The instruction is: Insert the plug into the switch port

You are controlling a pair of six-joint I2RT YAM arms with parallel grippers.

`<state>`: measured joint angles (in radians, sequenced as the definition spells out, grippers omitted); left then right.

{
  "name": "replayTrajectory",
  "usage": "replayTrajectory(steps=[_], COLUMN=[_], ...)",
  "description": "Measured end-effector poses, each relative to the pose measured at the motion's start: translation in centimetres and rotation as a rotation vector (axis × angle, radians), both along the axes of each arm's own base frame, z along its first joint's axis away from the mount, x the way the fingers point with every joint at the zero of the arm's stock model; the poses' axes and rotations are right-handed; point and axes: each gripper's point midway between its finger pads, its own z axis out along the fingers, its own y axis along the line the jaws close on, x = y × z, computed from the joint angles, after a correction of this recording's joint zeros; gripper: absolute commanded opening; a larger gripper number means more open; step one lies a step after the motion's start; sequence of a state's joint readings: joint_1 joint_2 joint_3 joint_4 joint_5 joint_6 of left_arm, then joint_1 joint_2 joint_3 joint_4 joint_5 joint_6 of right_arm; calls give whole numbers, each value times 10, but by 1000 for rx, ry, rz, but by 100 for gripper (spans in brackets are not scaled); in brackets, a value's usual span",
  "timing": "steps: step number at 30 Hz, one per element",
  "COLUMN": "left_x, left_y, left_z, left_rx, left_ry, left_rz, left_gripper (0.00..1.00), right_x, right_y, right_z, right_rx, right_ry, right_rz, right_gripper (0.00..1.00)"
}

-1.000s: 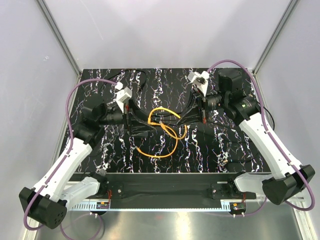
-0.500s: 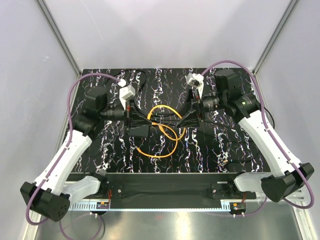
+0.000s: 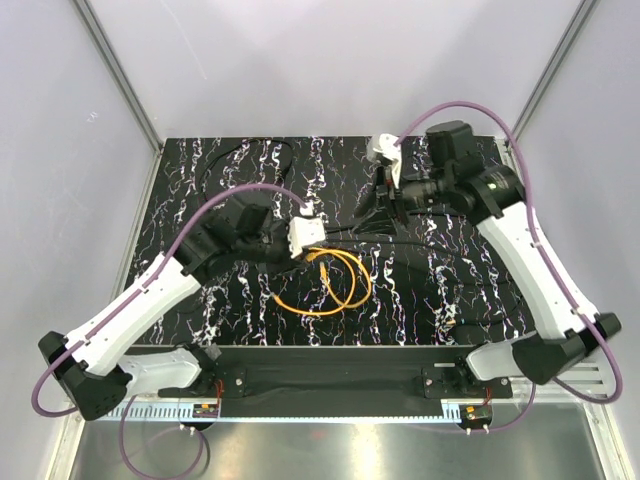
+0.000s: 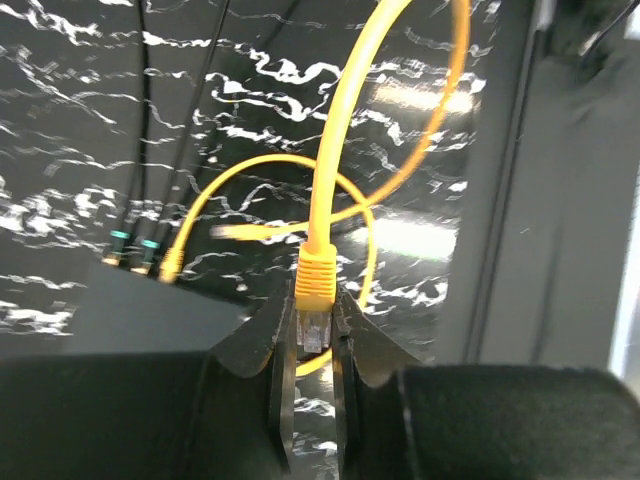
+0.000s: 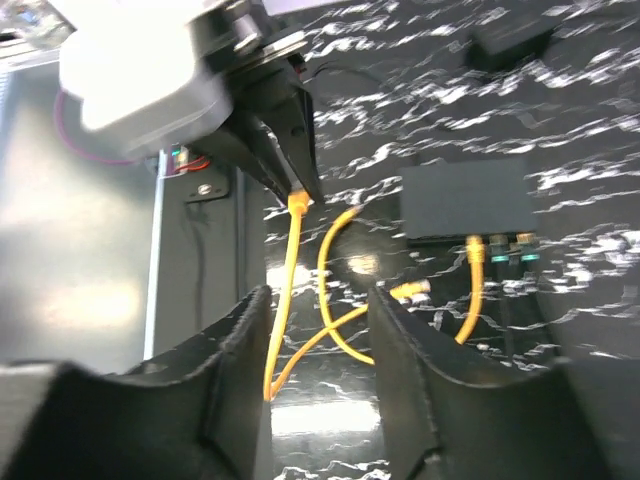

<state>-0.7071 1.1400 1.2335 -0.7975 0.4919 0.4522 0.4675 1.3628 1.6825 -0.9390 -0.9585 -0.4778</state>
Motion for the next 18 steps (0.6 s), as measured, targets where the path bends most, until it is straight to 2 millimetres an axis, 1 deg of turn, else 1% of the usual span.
replayTrajectory(steps=[2, 4, 9, 11, 14, 16, 18], left_x=[1, 2, 4, 3, 3, 2, 1], left_y=[0, 2, 1, 0, -3, -4, -5], left_z=[-3, -6, -8, -8, -9, -12, -14], left_rx=[42, 80, 155, 175, 200, 215, 227], left_ry=[-58, -104, -216, -247, -274, -281, -284], left_rz=[-20, -34, -80, -99, -120, -132, -142], left_gripper=[0, 0, 0, 0, 0, 0, 0], right_x=[1, -2, -20, -28, -36, -38, -38], right_y=[7, 16, 35, 40, 46, 48, 49], right_z=[-7, -20, -49, -54, -60, -62, -65], right_rx=[-9, -28, -69, -82, -101, -111, -124], right_ry=[41, 116, 293, 329, 350, 356, 359], right_rz=[23, 54, 112, 126, 137, 138, 131], right_gripper=[45, 45, 43, 42, 36, 33, 33])
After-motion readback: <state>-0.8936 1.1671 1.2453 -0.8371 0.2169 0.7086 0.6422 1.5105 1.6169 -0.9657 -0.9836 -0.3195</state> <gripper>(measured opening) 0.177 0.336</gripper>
